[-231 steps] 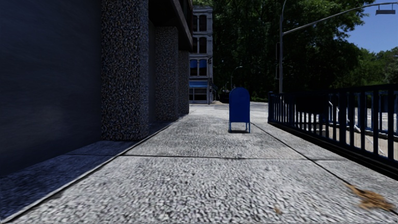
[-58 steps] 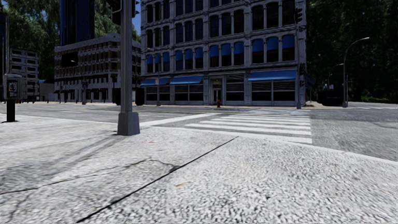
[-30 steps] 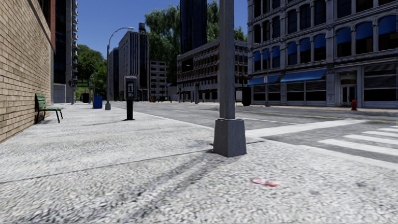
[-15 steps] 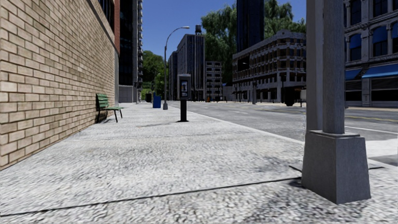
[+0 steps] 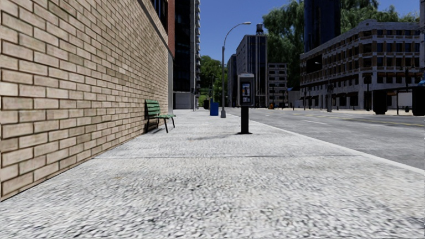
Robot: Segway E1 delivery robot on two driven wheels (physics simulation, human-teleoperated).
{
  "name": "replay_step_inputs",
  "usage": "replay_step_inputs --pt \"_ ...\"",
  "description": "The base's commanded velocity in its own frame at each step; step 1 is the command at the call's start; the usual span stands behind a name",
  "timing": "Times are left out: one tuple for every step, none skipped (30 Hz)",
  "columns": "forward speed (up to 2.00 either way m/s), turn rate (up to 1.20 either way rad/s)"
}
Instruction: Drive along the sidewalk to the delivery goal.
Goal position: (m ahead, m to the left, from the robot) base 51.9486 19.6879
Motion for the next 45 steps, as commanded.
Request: replay_step_inputs --pt "2.0 0.39" --pt "2.0 0.3" --pt "2.0 0.0" --pt "2.0 0.0" --pt "2.0 0.0" --pt "2.0 0.0" --pt "2.0 0.0" --pt "2.0 0.0" --pt "2.0 0.0" --pt "2.0 0.0" --pt "2.0 0.0" --pt "2.0 0.0" --pt "2.0 0.0" --pt "2.0 0.0" --pt "2.0 0.0" --pt "2.0 0.0" --pt "2.0 0.0" --pt "2.0 0.0" --pt "2.0 0.0" --pt "2.0 0.0" --pt "2.0 0.0" --pt "2.0 0.0" --pt "2.0 0.0" --pt "2.0 0.0" --pt "2.0 0.0" --pt "2.0 0.0" --pt "2.0 0.1" --pt "2.0 0.19" --pt "2.0 0.22" --pt "2.0 0.22" --pt "2.0 0.26" --pt "2.0 0.27" --pt "2.0 0.27" --pt "2.0 0.27" --pt "2.0 0.27" --pt "2.0 0.25" --pt "2.0 0.25" --pt "2.0 0.16" --pt "2.0 0.07" --pt "2.0 0.0" --pt "2.0 0.0" --pt "2.0 0.0" --pt "2.0 0.0" --pt "2.0 0.0" --pt "2.0 0.0"
